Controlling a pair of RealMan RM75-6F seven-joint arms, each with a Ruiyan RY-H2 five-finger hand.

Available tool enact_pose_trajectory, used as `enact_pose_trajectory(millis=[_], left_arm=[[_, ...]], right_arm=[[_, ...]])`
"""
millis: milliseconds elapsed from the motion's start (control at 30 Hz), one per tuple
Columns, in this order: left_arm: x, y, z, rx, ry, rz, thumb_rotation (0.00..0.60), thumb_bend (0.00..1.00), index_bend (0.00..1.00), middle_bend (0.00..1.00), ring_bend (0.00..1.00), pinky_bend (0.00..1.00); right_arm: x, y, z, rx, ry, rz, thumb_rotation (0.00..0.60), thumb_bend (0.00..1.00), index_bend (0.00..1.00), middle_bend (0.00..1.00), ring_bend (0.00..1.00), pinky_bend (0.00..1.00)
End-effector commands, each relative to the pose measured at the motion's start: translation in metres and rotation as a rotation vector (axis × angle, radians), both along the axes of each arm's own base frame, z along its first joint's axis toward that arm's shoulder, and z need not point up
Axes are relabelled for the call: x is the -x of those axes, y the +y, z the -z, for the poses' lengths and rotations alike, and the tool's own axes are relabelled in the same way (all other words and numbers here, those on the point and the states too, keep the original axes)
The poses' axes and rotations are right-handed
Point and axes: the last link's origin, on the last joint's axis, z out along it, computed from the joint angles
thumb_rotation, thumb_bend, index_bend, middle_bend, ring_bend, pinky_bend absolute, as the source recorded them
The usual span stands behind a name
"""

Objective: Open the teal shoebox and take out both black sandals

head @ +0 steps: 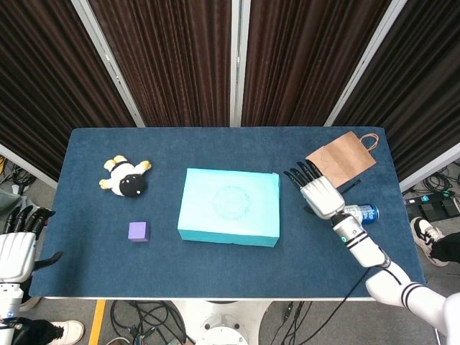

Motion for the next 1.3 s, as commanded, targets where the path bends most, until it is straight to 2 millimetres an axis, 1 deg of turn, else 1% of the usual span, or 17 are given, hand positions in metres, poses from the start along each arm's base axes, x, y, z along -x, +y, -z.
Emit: enact_pose_trajectory(millis=[33,267,400,500,633,767,800,833,900,933,967,1067,1200,1300], left_arm=[[-0.001,0.001,0.000,0.001,-0.001,0.000,0.600,0.00,0.19,0.17,0.07,0.04],[-0.001,0.001,-0.001,0.007,-0.004,0.001,0.600,0.00,0.19,0.17,0.07,0.04],[-0.002,0.001,-0.002,0.008,-0.007,0.000,0.600,0.00,0.19,0.17,0.07,0.04],[-0.002,-0.001,-0.003,0.008,-0.016,-0.002,0.600,0.00,0.19,0.17,0.07,0.04],[-0.002,0.000,-0.003,0.009,-0.016,-0.009,0.600,0.00,0.19,0.17,0.07,0.04],[-0.004,0.000,-0.003,0.012,-0.022,0.002,0.600,0.00,0.19,0.17,0.07,0.05],[-0.005,0.000,-0.003,0.012,-0.024,0.006,0.600,0.00,0.19,0.17,0.07,0.05],[-0.005,0.000,-0.003,0.013,-0.026,0.009,0.600,0.00,0.19,0.17,0.07,0.05],[-0.005,-0.001,-0.004,0.013,-0.025,0.006,0.600,0.00,0.19,0.17,0.07,0.05],[-0.004,-0.001,-0.004,0.014,-0.023,0.002,0.600,0.00,0.19,0.17,0.07,0.05],[-0.004,-0.001,-0.004,0.014,-0.021,-0.002,0.600,0.00,0.19,0.17,0.07,0.05],[-0.003,-0.001,-0.003,0.020,-0.017,-0.011,0.600,0.00,0.19,0.17,0.07,0.05],[-0.005,0.001,-0.001,0.028,-0.021,-0.006,0.600,0.00,0.19,0.17,0.07,0.05],[-0.006,0.001,0.000,0.034,-0.019,-0.005,0.600,0.00,0.19,0.17,0.07,0.05]], right_arm=[[-0.018,-0.012,0.027,-0.018,-0.007,-0.090,0.600,0.00,0.07,0.11,0.00,0.01],[-0.025,-0.018,0.046,-0.017,-0.006,-0.183,0.600,0.00,0.07,0.10,0.00,0.00],[-0.027,-0.019,0.054,-0.038,-0.010,-0.201,0.600,0.00,0.07,0.10,0.00,0.00],[-0.026,-0.012,0.059,-0.054,-0.017,-0.231,0.600,0.00,0.07,0.10,0.00,0.00],[-0.026,-0.002,0.061,-0.069,-0.027,-0.289,0.600,0.00,0.08,0.14,0.00,0.00],[-0.025,0.007,0.063,-0.086,-0.013,-0.343,0.600,0.01,0.16,0.16,0.00,0.00],[-0.024,0.009,0.063,-0.088,-0.021,-0.351,0.600,0.02,0.18,0.16,0.01,0.00],[-0.024,0.012,0.063,-0.094,-0.035,-0.357,0.600,0.06,0.22,0.18,0.03,0.02],[-0.023,0.014,0.062,-0.101,-0.053,-0.361,0.600,0.18,0.31,0.23,0.09,0.09],[-0.022,0.015,0.061,-0.104,-0.062,-0.362,0.600,0.22,0.34,0.25,0.11,0.12],[-0.021,0.016,0.060,-0.110,-0.072,-0.361,0.600,0.29,0.38,0.27,0.14,0.16],[-0.019,0.017,0.055,-0.120,-0.113,-0.348,0.600,0.42,0.43,0.32,0.19,0.23],[-0.015,0.014,0.050,-0.147,-0.219,-0.272,0.600,0.50,0.45,0.35,0.24,0.25],[-0.012,0.011,0.047,-0.167,-0.374,-0.171,0.600,0.52,0.46,0.35,0.25,0.26]])
